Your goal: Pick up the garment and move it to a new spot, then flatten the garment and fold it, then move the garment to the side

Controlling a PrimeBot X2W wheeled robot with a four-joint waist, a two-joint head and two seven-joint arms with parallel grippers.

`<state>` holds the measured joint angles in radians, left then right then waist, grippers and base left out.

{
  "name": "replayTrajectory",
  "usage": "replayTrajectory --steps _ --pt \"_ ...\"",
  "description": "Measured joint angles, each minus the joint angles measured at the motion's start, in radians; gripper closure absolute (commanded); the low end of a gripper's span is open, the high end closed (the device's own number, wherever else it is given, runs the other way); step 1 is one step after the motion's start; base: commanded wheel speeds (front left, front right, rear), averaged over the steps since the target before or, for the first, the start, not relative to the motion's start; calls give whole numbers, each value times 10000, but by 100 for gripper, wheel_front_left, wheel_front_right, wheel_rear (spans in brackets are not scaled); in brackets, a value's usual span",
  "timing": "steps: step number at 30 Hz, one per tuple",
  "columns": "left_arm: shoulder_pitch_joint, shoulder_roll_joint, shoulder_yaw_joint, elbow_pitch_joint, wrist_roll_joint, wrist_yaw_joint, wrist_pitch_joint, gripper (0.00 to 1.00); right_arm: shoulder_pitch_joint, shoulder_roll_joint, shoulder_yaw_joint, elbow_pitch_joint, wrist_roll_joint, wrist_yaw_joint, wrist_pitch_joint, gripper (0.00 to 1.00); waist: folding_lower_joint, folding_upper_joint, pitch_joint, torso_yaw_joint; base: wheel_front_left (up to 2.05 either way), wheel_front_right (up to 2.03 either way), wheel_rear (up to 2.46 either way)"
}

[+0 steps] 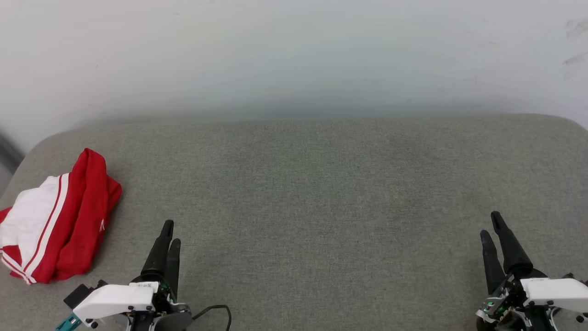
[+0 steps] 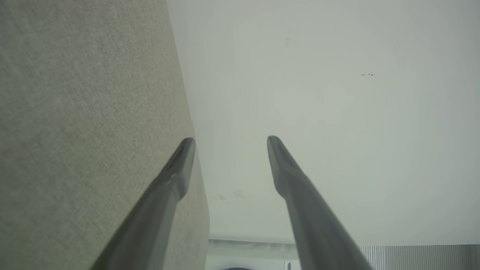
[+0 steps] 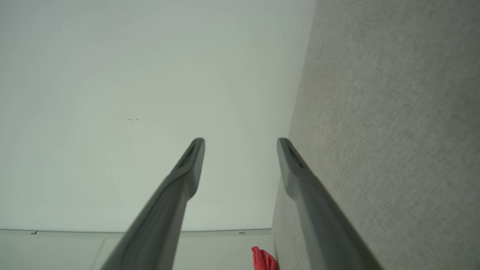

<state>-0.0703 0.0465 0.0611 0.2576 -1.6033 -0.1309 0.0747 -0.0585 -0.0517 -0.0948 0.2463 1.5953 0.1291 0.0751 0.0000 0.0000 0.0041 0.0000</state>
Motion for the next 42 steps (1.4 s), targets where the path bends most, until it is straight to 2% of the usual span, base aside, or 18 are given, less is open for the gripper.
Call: replayTrajectory --steps 9,18,29,42 --pt "-2 4 -431 -422 573 0 -420 0 197 -104 228 -303 -874 0 -412 0 0 0 8 29 0 0 0" --pt "-9 6 -821 -686 1710 2 -786 0 229 -253 418 -677 -3193 0 -792 0 0 0 -2 43 0 0 0" --pt "-27 10 -1193 -750 4132 2 -1198 0 391 -330 694 -940 -6008 0 -1202 0 0 0 -26 81 0 0 0" --pt "-133 12 -1476 -732 7139 121 -1626 0 469 -420 918 -1289 -8606 0 -1413 0 0 0 -29 154 0 0 0"
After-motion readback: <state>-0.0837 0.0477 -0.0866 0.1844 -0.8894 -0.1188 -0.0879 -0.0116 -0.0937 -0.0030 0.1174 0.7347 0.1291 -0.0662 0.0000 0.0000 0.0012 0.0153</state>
